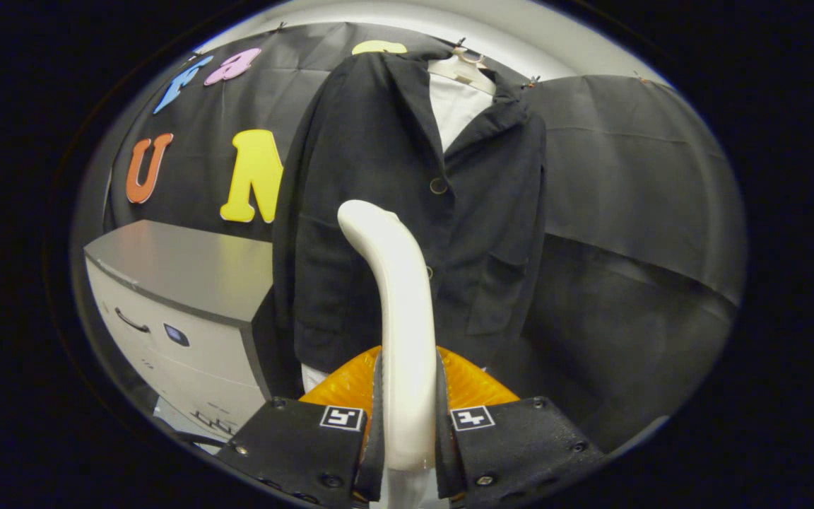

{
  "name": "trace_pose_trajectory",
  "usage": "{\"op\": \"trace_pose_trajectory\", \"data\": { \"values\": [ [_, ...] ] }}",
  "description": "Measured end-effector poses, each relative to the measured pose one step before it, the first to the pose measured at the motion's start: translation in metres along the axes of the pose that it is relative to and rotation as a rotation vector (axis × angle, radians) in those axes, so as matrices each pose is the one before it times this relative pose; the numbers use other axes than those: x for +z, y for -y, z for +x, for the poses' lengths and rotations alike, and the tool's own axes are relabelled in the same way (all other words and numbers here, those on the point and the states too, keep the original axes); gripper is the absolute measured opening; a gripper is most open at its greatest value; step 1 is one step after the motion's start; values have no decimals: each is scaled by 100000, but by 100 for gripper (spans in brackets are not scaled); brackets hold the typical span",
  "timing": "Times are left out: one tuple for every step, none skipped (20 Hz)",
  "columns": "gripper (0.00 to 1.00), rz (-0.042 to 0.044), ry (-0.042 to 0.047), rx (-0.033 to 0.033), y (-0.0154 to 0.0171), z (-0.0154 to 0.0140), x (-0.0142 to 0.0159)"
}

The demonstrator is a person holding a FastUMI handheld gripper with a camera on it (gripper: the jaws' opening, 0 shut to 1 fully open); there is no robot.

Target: Iron the clothes twice with a garment steamer, once on the left side and once on the right side.

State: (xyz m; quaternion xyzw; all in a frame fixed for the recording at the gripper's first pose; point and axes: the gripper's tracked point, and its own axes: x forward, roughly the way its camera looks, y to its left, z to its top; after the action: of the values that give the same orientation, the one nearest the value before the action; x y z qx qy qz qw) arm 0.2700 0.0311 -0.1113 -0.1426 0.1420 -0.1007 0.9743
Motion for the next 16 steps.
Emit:
{"op": "trace_pose_trajectory", "data": {
  "values": [
    [32, -443, -948, -45, -130, -85, -498],
    [32, -454, -972, -15, -162, 92, -624],
    [32, -498, -1130, -57, -153, 94, -679],
    [32, -308, -1141, -87, 12, 49, -651],
    [32, -179, -983, -59, -27, 94, -554],
    [32, -102, -801, -118, -81, 1, -457],
    [32, -239, -785, -178, -70, 30, -432],
    [32, -54, -670, -74, 39, -11, -563],
    [32, -120, -737, -52, -59, 73, -389],
    [32, -44, -764, 41, 35, 81, -514],
    [32, -76, -771, 4, -113, -40, -425],
    [32, -241, -731, 66, -113, 133, -506],
    [32, -359, -755, 5, -100, 101, -429],
    [32, -415, -701, 76, -56, 25, -525],
    [32, -475, -813, -36, -112, 51, -513],
    [32, -512, -888, 16, -120, 99, -554]
  ]
}}
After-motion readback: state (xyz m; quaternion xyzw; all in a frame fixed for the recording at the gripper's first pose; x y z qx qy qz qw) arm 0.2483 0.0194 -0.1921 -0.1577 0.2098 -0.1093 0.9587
